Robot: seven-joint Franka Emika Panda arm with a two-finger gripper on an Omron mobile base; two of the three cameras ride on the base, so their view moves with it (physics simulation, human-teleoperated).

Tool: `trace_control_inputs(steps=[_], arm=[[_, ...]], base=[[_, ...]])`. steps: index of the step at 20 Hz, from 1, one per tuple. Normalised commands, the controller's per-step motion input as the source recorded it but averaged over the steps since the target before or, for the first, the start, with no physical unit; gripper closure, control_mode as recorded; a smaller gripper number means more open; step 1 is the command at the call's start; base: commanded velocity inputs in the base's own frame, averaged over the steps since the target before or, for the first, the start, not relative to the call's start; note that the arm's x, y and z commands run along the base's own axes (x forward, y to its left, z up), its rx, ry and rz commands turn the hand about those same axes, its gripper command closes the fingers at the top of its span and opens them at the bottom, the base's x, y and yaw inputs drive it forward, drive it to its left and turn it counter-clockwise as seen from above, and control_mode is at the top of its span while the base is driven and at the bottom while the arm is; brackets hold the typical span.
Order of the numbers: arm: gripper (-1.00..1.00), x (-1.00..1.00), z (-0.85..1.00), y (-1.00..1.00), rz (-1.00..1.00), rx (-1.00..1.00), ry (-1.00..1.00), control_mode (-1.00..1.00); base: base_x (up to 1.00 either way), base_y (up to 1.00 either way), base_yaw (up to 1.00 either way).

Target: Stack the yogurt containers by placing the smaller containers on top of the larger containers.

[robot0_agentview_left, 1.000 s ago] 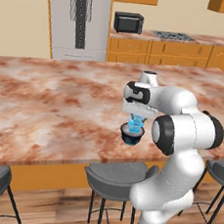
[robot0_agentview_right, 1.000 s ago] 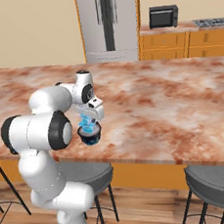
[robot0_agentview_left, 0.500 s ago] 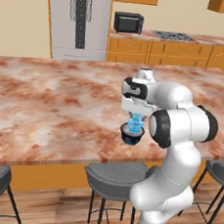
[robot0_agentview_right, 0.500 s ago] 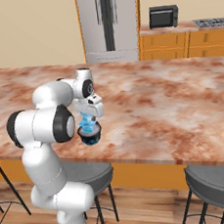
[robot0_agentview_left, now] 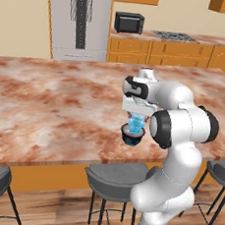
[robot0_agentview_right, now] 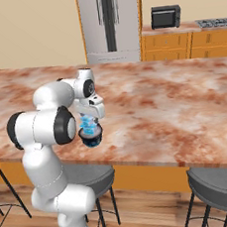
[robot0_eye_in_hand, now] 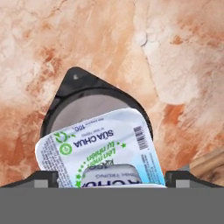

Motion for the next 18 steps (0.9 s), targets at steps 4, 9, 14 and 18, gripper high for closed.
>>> trace_control_inputs(steps=[4, 9, 14, 18], arm=[[-1.0, -0.14, 0.14, 0.0, -0.01, 0.0, 0.0, -1.0], [-1.0, -0.11, 0.4, 0.01, 0.0, -0.02, 0.0, -1.0], [-1.0, -0.18, 0.38, 0.0, 0.0, -0.04, 0.0, -1.0], [-1.0, -0.33, 0.37, 0.0, 0.0, -0.04, 0.0, -1.0]], base=[[0.0, 0.0, 0.0], [0.0, 0.0, 0.0], [0.0, 0.0, 0.0], [0.0, 0.0, 0.0]])
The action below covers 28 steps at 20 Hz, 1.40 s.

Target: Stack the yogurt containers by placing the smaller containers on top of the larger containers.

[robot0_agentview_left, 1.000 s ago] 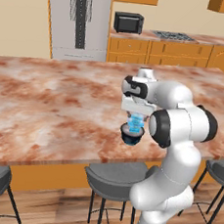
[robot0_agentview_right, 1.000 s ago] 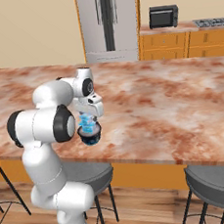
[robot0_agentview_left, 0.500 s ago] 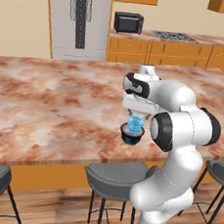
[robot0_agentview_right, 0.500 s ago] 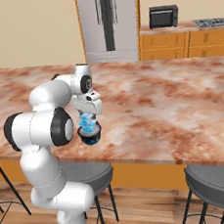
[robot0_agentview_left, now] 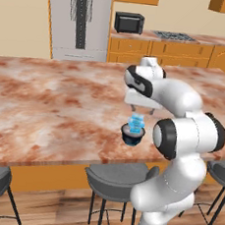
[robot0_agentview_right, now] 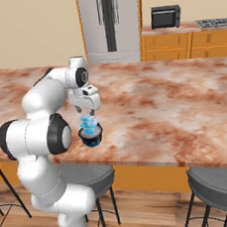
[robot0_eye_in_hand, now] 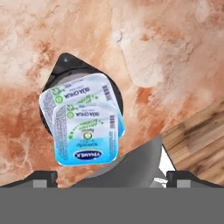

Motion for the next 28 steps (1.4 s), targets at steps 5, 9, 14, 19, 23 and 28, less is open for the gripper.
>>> trace_control_inputs(steps=[5, 9, 14, 19, 23, 28], arm=[[-1.0, -0.52, 0.41, 0.0, 0.0, -0.03, -0.01, -1.0], [-1.0, -0.71, 0.42, 0.0, 0.0, 0.0, -0.08, -1.0], [-1.0, -0.84, 0.32, 0.0, 0.0, 0.0, -0.13, -1.0], [-1.0, -0.97, 0.18, 0.0, 0.0, 0.0, -0.15, -1.0], [-1.0, -0.97, 0.14, 0.0, 0.0, 0.0, -0.15, -1.0], [-1.0, -0.79, 0.16, -0.01, 0.0, 0.0, -0.22, -1.0]], base=[[0.0, 0.0, 0.0], [0.0, 0.0, 0.0], [0.0, 0.0, 0.0], [0.0, 0.0, 0.0], [0.0, 0.0, 0.0], [0.0, 0.0, 0.0]])
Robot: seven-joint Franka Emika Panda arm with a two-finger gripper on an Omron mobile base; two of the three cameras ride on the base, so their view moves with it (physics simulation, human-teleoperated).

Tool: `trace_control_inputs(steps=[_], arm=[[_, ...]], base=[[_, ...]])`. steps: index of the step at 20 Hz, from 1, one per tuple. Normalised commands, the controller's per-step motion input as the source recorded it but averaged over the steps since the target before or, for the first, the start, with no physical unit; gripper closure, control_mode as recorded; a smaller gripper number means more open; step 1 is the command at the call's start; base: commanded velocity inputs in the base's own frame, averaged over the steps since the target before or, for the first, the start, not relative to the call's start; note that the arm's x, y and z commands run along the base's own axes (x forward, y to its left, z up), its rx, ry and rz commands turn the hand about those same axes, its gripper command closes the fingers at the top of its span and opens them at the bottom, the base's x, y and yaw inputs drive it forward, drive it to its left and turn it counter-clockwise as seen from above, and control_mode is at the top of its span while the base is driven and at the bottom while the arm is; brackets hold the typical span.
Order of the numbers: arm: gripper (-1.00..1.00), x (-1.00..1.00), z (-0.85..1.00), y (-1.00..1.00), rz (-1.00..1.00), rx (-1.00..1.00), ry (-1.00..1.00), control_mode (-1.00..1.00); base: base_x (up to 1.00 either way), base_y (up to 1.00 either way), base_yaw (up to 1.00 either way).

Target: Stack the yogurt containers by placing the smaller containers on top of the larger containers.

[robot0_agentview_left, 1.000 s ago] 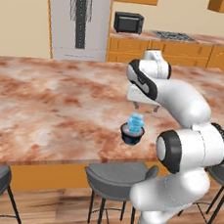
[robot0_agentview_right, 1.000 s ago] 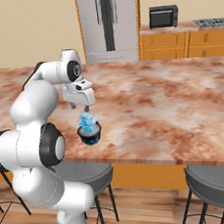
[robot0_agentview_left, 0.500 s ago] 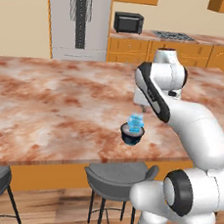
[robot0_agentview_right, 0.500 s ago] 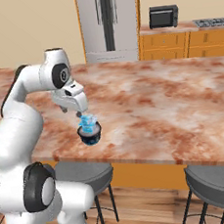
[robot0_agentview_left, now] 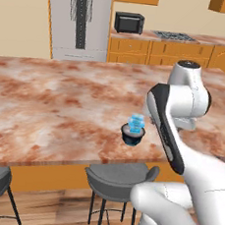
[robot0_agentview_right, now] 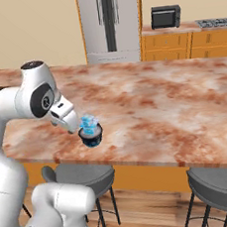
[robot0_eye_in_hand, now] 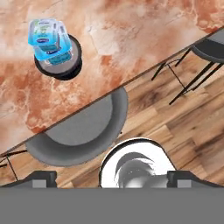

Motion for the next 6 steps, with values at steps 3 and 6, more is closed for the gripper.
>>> trace_control_inputs(steps=[3, 6], arm=[[-1.0, -0.67, 0.1, -0.03, 0.0, 0.0, -0.3, -1.0], [-1.0, -0.57, 0.02, -0.04, 0.0, 0.0, -0.35, -1.0]], base=[[0.0, 0.0, 0.0], [0.0, 0.0, 0.0]])
